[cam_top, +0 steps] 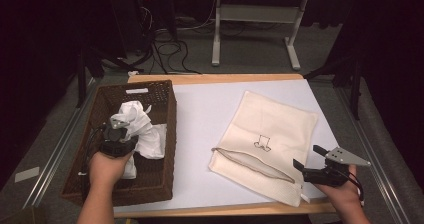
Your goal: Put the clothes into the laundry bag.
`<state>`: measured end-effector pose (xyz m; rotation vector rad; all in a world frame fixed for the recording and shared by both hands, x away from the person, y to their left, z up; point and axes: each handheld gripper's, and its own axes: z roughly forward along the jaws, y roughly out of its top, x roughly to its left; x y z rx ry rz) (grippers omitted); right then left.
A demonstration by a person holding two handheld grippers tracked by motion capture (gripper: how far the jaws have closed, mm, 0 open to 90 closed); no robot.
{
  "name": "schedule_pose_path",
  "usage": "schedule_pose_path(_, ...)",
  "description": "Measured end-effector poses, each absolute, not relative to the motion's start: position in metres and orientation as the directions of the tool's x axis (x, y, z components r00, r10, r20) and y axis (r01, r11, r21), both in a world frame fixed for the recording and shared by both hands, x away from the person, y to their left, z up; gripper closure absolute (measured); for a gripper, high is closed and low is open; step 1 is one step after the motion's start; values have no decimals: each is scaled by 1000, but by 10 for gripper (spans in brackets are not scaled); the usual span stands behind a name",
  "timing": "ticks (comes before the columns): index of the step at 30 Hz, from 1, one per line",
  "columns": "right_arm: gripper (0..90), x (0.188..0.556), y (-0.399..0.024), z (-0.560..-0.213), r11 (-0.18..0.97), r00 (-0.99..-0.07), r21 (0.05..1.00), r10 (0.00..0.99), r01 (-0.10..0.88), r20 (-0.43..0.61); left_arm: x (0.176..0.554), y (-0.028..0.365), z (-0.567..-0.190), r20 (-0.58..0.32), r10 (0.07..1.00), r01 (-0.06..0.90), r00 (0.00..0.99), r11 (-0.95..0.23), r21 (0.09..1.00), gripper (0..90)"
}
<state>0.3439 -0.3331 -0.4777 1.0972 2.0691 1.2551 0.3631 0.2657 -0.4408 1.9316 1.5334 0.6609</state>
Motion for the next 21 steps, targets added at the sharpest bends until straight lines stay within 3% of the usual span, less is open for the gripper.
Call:
schedule_pose_path(17, 74, 344, -334, -477, 259, -559, 891, 829, 374, -7, 338, 265, -417, 92, 978, 445, 185, -167, 880, 770)
schedule_pose_path(21, 74, 343, -335, -476, 257, -559, 895, 829, 364, -11, 330, 266, -407, 88, 988, 358, 129, -129, 925, 770)
